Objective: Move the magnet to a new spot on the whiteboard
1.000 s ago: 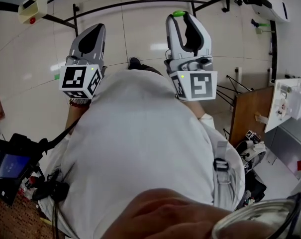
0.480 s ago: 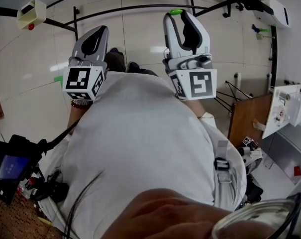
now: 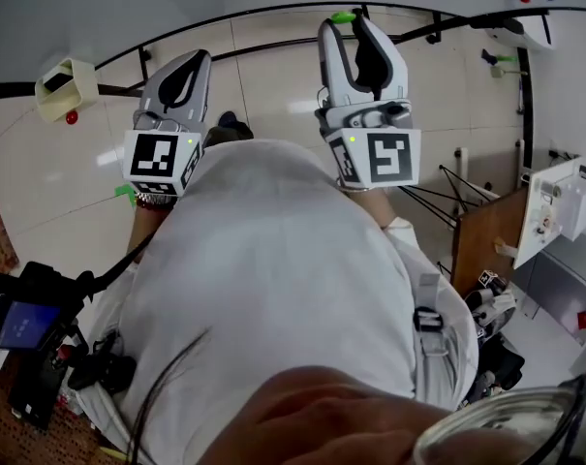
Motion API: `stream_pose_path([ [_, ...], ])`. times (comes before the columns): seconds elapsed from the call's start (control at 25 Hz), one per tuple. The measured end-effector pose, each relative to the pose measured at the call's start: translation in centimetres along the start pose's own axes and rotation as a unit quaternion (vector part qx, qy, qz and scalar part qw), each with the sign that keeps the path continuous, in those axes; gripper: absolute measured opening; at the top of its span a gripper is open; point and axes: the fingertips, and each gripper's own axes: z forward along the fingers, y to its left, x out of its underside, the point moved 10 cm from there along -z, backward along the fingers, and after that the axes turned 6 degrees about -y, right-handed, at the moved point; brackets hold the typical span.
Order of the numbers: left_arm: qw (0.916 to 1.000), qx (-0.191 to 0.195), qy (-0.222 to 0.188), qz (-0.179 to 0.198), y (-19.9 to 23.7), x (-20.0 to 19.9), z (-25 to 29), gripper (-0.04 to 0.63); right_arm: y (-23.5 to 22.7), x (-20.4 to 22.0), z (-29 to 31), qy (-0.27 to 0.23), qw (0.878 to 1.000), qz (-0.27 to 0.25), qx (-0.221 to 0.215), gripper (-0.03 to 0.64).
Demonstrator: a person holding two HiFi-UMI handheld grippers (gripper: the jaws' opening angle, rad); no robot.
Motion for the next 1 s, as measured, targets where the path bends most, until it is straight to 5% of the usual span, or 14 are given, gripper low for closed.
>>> stream_pose_path([
  [0.12, 0.9969, 0.071, 0.028, 0.018, 0.5, 0.6, 2.0, 0.006, -0.4, -0.4, 2.7, -0.004, 1.000, -0.010, 0.018, 0.124],
  [0.28, 0.9926, 0.114, 0.037, 0.021, 2.9, 1.0, 2.8, 0.006, 0.0, -1.1, 6.8, -0.015, 0.999, -0.032, 0.032, 0.126],
  [0.44, 0.9804, 0.166, 0.046, 0.095, 1.4, 0.8, 2.9, 0.006, -0.5, -3.4, 8.0, -0.043, 0.997, -0.050, 0.033, 0.126],
  [0.6, 0.9691, 0.207, 0.044, 0.126, -0.1, -0.3, 3.9, 0.006, -1.5, -5.2, 8.8, -0.064, 0.995, -0.059, 0.054, 0.126],
  [1.0, 0.9696, 0.208, 0.027, 0.125, 0.2, -0.8, 4.6, 0.006, -1.6, -5.3, 8.1, -0.056, 0.995, -0.072, 0.046, 0.127],
])
